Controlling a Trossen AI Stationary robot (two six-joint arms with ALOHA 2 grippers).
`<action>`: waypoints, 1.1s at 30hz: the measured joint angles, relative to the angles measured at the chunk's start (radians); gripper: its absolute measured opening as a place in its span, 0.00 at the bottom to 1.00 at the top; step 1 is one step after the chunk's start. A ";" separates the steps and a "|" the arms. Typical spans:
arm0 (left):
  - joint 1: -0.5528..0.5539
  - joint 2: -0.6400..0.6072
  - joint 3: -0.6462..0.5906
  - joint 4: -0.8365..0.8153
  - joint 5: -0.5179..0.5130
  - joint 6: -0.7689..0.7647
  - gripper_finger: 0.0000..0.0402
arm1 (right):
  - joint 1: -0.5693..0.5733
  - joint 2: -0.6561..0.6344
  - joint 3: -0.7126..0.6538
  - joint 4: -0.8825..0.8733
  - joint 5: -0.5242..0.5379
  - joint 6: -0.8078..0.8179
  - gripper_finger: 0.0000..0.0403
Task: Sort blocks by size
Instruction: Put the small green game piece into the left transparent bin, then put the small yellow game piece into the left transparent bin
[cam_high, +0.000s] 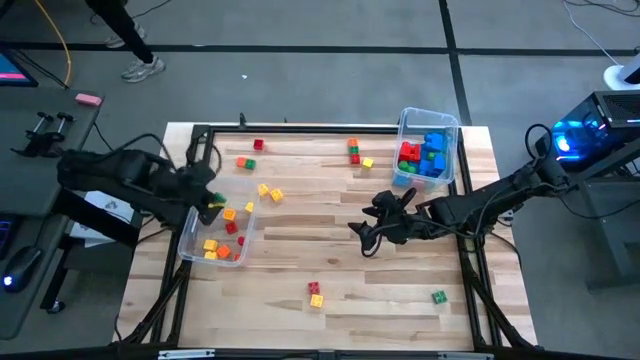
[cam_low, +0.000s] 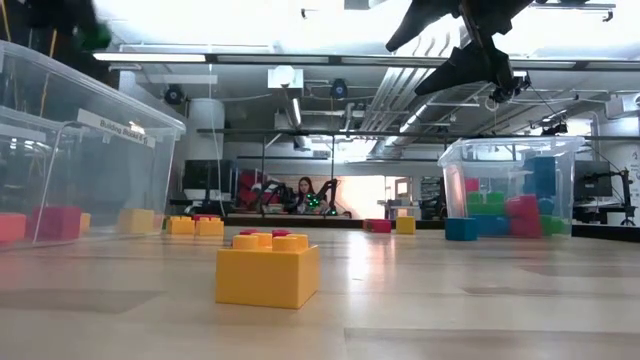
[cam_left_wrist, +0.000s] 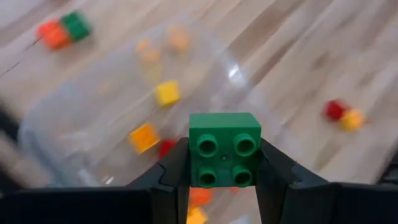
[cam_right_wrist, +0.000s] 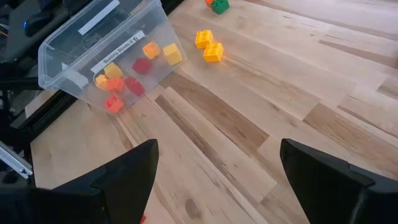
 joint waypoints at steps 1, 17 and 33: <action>-0.004 0.008 -0.013 -0.019 0.003 -0.007 0.24 | 0.000 0.000 0.000 0.000 -0.001 0.001 0.82; 0.205 0.178 -0.012 0.044 0.288 0.299 0.76 | 0.000 0.000 0.000 0.008 -0.014 0.008 0.82; 0.541 0.955 0.513 -0.049 0.145 0.849 0.71 | 0.000 0.000 0.000 0.018 -0.013 0.060 0.82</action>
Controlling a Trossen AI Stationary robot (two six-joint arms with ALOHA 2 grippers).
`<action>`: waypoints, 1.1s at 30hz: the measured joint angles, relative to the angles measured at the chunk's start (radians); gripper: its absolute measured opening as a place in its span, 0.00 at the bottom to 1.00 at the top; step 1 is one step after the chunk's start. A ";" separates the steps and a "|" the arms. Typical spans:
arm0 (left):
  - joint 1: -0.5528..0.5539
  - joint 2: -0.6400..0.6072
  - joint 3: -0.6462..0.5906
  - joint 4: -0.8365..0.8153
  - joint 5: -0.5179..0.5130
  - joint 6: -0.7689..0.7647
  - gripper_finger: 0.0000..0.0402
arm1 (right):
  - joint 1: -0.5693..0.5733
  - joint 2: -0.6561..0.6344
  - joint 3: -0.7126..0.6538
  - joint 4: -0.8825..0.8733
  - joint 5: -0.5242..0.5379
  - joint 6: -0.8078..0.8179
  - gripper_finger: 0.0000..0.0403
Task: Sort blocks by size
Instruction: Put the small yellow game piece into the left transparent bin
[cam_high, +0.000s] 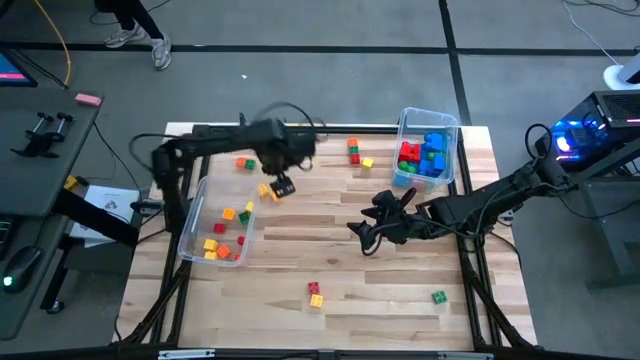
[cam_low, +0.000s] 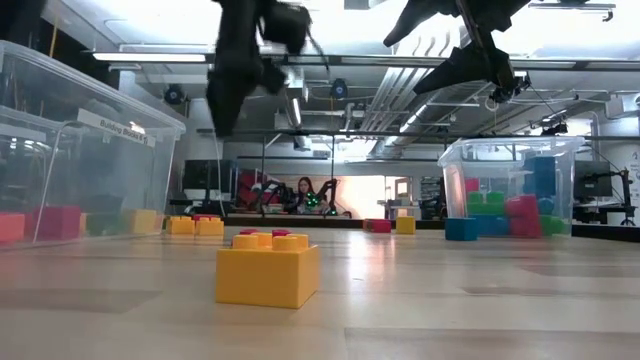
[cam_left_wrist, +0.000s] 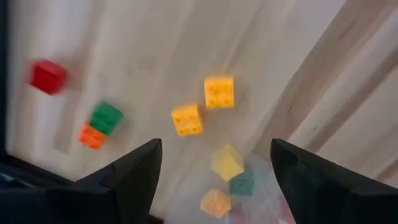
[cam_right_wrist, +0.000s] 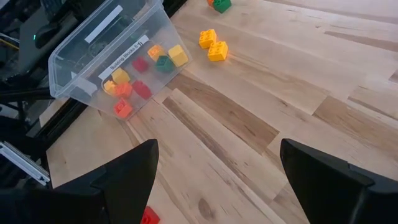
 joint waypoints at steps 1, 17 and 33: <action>-0.006 0.031 -0.017 0.007 0.000 -0.001 0.71 | 0.000 0.000 0.000 0.000 0.000 0.000 0.82; -0.030 0.065 -0.356 0.382 0.015 -0.040 0.71 | 0.000 0.000 0.000 -0.003 0.005 -0.011 0.82; -0.002 0.067 -0.502 0.545 0.013 -0.074 0.71 | -0.006 0.000 0.000 -0.003 0.016 -0.004 0.82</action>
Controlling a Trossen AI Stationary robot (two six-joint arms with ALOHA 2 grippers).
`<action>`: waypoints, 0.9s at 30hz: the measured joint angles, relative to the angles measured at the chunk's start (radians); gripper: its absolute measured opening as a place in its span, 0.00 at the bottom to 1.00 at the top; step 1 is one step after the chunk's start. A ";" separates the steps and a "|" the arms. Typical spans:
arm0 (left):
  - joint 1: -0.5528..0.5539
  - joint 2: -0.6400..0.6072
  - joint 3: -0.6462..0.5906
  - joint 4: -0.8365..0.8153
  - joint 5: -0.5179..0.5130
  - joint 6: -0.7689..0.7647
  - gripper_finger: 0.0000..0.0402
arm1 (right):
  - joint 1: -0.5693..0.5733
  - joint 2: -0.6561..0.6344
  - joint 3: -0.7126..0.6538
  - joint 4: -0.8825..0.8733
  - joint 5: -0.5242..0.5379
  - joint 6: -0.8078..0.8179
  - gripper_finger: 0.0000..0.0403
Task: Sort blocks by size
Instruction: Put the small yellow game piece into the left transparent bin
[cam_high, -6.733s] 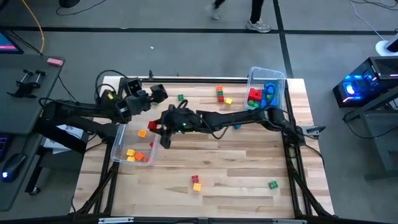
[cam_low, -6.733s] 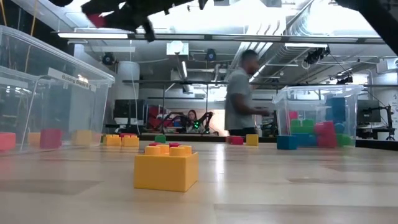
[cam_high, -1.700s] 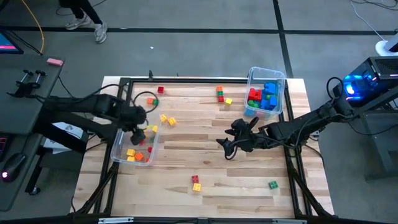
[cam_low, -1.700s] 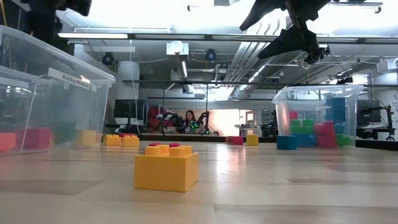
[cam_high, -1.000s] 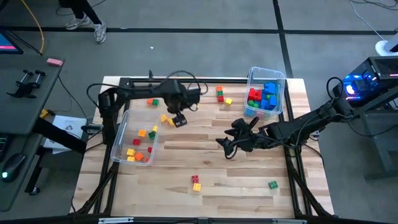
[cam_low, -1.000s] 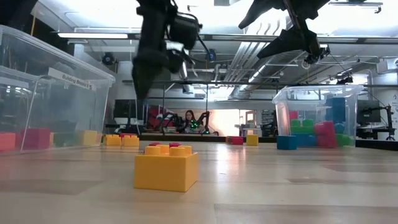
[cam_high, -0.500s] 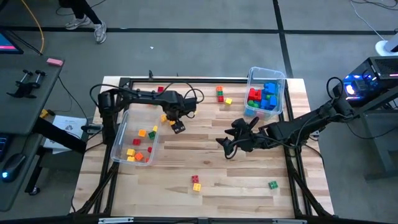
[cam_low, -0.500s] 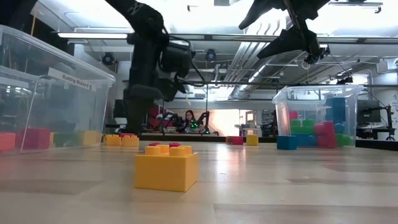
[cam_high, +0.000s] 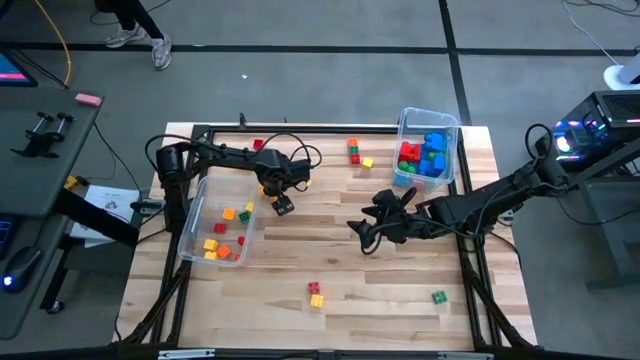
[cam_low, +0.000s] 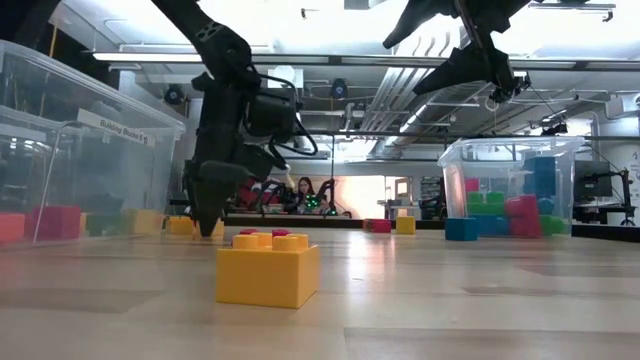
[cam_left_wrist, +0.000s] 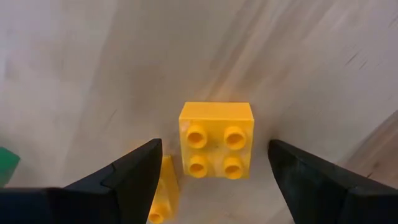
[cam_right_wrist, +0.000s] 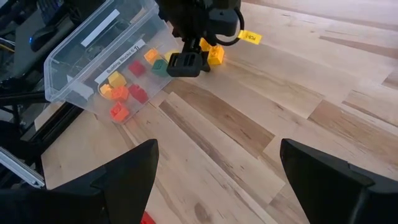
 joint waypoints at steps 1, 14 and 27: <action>0.000 0.000 -0.004 0.009 0.003 -0.002 0.71 | -0.001 0.000 0.000 0.000 0.000 0.000 0.82; 0.004 0.000 -0.011 0.066 0.008 -0.020 0.44 | -0.005 0.000 0.000 0.002 0.009 0.004 0.82; -0.006 -0.241 0.151 0.084 0.065 -0.002 0.26 | -0.008 0.000 0.000 0.005 0.029 -0.019 0.82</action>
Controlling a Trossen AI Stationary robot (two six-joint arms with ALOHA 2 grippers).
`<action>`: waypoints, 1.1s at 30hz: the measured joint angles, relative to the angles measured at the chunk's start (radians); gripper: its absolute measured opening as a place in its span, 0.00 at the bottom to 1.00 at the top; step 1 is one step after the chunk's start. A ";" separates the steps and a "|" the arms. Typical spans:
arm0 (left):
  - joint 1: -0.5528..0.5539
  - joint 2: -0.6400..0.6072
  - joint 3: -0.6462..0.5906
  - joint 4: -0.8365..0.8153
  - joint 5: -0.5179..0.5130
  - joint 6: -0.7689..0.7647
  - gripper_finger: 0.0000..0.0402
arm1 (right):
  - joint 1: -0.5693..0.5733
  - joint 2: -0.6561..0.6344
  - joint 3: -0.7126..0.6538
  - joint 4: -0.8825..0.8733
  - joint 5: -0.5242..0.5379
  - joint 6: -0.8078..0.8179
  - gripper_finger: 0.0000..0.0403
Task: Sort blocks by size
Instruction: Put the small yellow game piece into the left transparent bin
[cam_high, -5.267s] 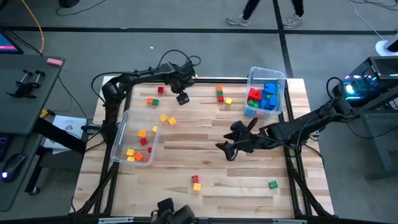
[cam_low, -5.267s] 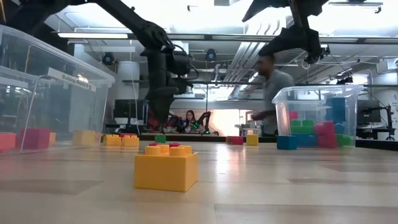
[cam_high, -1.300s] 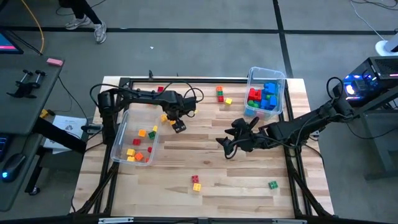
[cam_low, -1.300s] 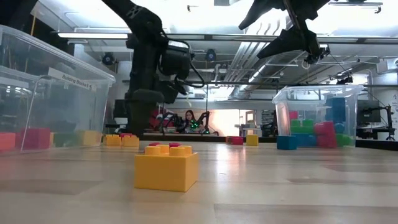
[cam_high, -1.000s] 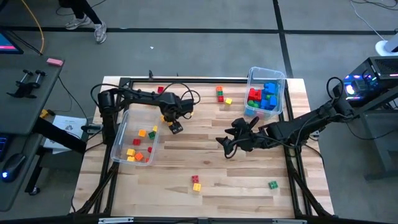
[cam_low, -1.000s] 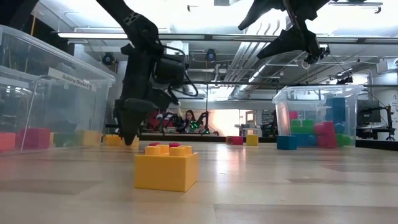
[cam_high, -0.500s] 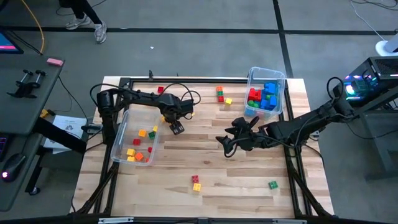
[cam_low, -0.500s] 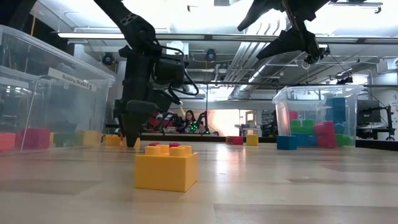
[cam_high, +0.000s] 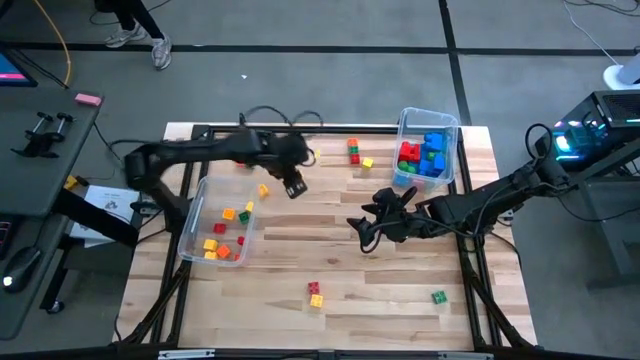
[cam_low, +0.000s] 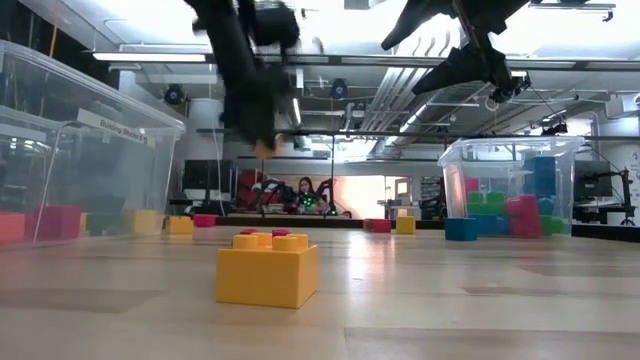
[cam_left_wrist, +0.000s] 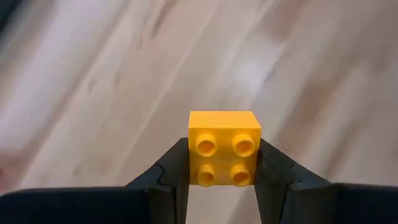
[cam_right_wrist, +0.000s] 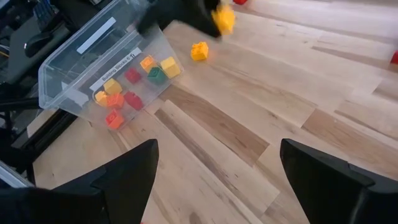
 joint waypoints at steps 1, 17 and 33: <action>-0.011 -0.050 0.013 -0.009 0.002 -0.001 0.26 | -0.002 0.000 0.000 0.001 0.000 -0.004 0.82; -0.565 -0.533 0.008 -0.735 -0.260 -0.810 0.26 | -0.004 0.000 0.000 0.001 0.001 -0.034 0.82; -0.543 -0.506 -0.116 -0.712 -0.089 -0.781 0.67 | -0.004 0.000 0.000 0.002 -0.027 -0.057 0.82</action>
